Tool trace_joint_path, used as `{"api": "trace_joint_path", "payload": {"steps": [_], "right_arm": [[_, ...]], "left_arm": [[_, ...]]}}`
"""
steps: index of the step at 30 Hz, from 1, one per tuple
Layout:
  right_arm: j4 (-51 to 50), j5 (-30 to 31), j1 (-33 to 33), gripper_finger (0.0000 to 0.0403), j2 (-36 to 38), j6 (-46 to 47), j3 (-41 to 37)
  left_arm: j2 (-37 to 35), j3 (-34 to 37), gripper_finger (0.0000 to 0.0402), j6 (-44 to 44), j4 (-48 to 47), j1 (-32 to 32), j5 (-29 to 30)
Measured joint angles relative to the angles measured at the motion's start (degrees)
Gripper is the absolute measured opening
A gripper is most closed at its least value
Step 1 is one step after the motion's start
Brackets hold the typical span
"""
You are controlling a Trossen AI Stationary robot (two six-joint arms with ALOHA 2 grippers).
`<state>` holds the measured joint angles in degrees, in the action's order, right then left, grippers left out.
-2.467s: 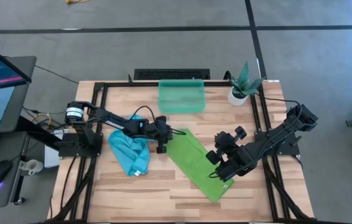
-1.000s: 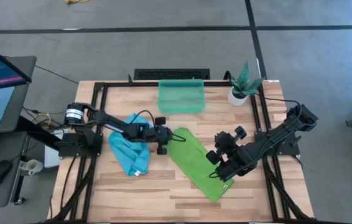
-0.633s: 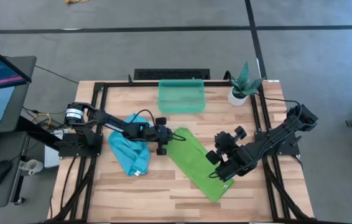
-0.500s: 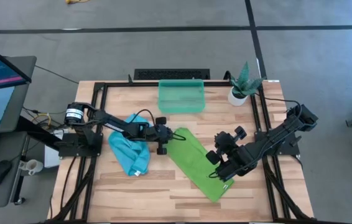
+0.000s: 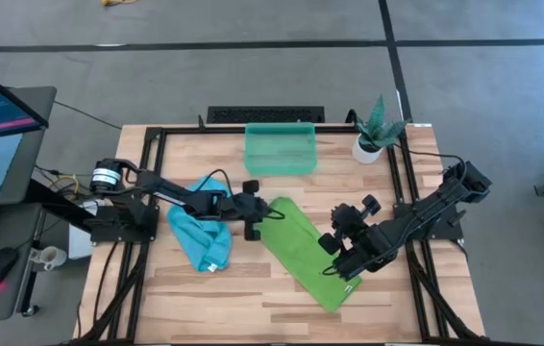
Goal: Roll microfiber towels into tight, uniform cylinder then place into a basket
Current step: Fold the green microfiber cloth
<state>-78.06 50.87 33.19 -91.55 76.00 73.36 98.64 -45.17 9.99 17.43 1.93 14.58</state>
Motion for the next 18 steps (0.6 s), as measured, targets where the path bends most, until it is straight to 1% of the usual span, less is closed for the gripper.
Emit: {"api": "trace_joint_path", "payload": {"steps": [5,9,11,13,18], "right_arm": [[0.29,0.0,0.0,0.0069,0.0,-0.03,-0.01],[0.39,0.0,0.0,0.0069,0.0,-0.03,0.0],[0.42,0.0,0.0,0.0069,0.0,-0.03,0.0],[0.44,0.0,0.0,0.0069,0.0,-0.05,-0.02],[0.59,-0.02,0.0,0.0069,0.0,-0.03,0.0]], "left_arm": [[-3.71,-0.02,0.0,0.79,0.0,0.56,2.09],[-4.44,-0.02,0.0,1.51,0.41,-0.1,4.12],[-4.19,-0.02,0.0,0.51,0.19,-1.34,5.26],[-3.27,-0.02,0.0,-1.23,0.12,-2.92,5.1],[-0.63,0.02,0.0,-4.75,0.23,-5.43,0.85]]}}
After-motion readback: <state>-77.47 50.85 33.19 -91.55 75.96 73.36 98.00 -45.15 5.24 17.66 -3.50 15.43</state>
